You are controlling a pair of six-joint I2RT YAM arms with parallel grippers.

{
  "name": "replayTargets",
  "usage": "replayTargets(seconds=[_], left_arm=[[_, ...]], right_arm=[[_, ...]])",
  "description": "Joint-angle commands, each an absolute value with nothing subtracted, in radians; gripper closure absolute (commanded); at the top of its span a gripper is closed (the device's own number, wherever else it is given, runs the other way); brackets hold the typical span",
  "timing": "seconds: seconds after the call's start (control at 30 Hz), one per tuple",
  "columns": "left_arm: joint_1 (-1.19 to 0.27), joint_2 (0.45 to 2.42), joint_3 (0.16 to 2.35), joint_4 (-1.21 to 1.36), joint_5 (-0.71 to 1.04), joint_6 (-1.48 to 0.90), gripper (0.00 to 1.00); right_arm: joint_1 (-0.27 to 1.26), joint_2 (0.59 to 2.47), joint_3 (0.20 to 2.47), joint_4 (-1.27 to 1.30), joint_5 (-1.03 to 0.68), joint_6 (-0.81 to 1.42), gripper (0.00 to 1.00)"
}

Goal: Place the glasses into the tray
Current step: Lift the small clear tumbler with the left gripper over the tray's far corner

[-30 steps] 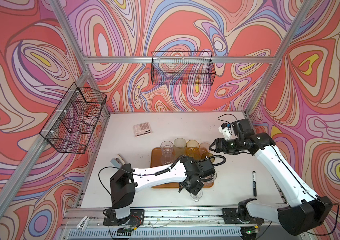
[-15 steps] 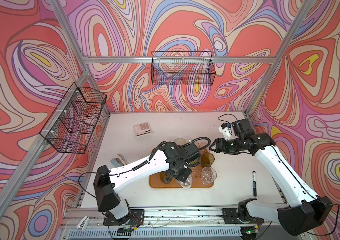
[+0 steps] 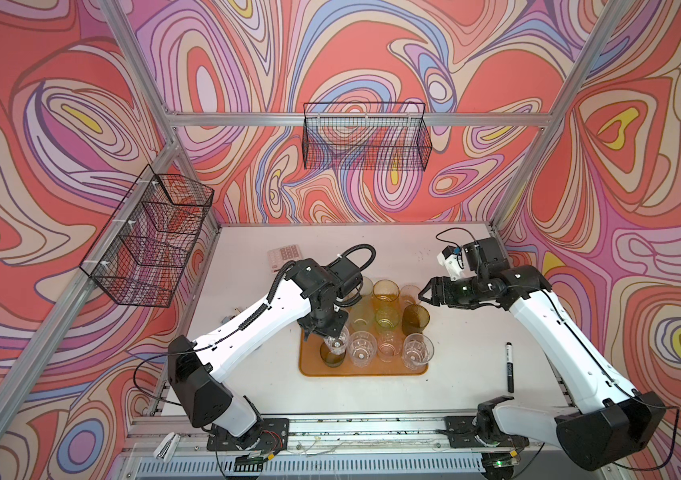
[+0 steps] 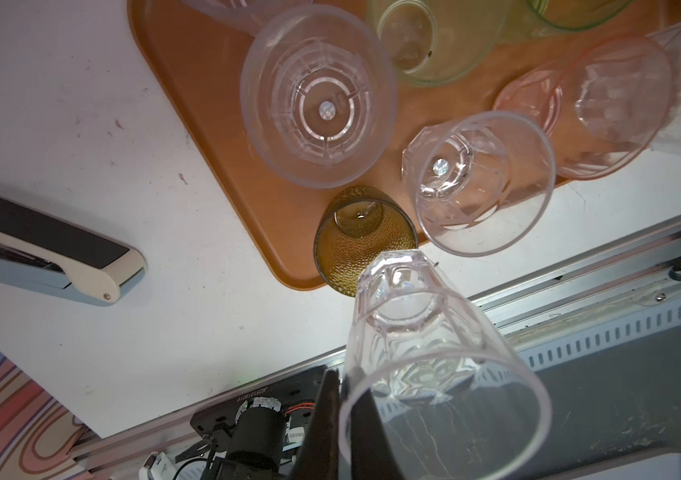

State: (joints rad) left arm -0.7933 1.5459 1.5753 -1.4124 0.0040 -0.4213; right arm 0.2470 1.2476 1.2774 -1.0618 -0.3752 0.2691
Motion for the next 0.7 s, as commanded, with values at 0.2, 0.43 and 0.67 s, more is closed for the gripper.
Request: replayTargets(seconds=[0.2, 0.43, 0.67], left_arm=[[-0.654, 1.546, 1.674, -1.474, -0.024, -0.352, 0.95], [-0.562, 1.6, 1.725, -1.498, -0.056, -0.319, 0.94], [-0.467, 1.64, 1.702, -1.422, -0.034, -0.314, 0.94]], right_arm=[[0.241, 1.242, 1.3, -1.057, -0.367, 0.243, 0.29], [0.241, 1.234, 1.305, -1.055, -0.375, 0.235, 0.29], [0.242, 1.222, 1.304, -1.043, -0.377, 0.233, 0.28]])
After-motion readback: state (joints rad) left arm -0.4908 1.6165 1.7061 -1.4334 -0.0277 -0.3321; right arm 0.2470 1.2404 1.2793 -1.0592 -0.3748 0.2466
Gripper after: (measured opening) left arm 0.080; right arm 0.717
